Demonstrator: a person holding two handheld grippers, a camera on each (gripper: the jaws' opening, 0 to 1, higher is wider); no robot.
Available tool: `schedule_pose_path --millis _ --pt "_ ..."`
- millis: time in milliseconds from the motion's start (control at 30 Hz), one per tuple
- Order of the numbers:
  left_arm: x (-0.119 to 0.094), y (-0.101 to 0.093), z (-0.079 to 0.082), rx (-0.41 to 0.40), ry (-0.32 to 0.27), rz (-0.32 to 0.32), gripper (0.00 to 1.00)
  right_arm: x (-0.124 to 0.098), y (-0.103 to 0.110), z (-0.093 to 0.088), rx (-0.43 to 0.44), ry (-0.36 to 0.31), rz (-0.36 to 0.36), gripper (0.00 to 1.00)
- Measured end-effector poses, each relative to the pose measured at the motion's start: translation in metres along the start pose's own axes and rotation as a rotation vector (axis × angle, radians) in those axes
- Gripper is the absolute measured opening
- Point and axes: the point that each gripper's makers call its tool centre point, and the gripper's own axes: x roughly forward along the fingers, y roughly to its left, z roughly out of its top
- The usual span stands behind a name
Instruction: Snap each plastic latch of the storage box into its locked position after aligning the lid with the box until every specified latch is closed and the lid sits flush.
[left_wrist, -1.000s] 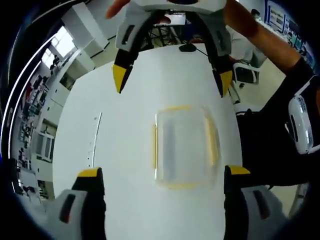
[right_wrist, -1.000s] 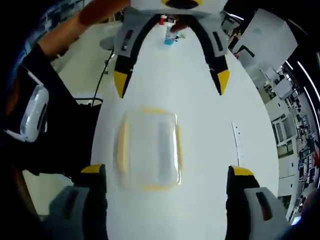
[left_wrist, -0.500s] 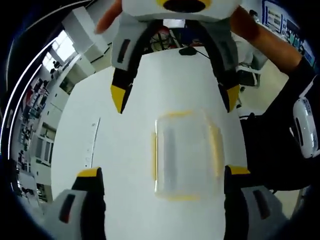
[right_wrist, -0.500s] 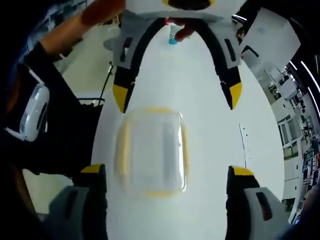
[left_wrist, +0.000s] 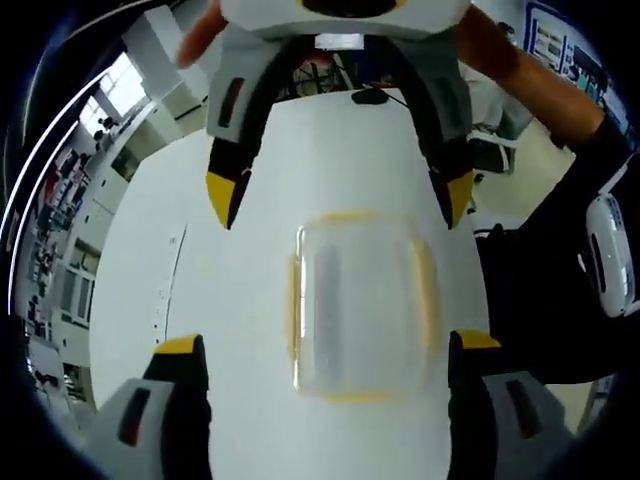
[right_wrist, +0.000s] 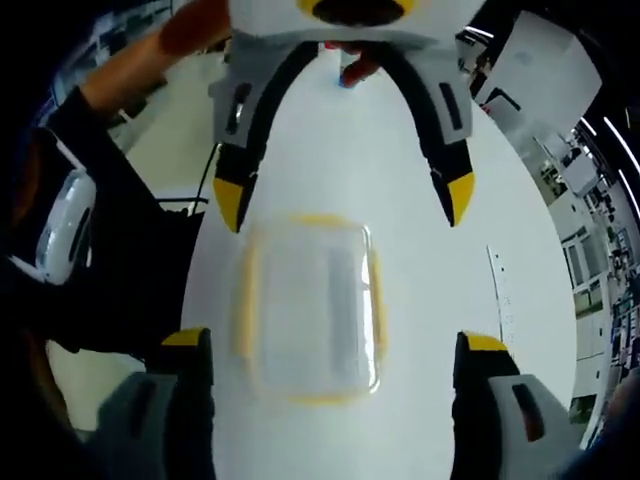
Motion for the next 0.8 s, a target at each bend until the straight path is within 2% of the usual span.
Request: schedule_pose_path --millis 100,367,800 --pt "0.004 -0.001 -0.007 -0.009 0.020 -0.016 1.00 0.001 0.000 0.002 -0.006 -0.006 0.000 1.00" --pt "0.011 0.001 -0.006 -0.016 0.005 -0.022 1.00 0.010 -0.001 -0.001 0.005 -0.014 0.013 1.00" --pt "0.034 -0.011 -0.012 -0.024 0.016 -0.084 1.00 0.031 0.006 -0.009 0.017 -0.009 0.065 1.00"
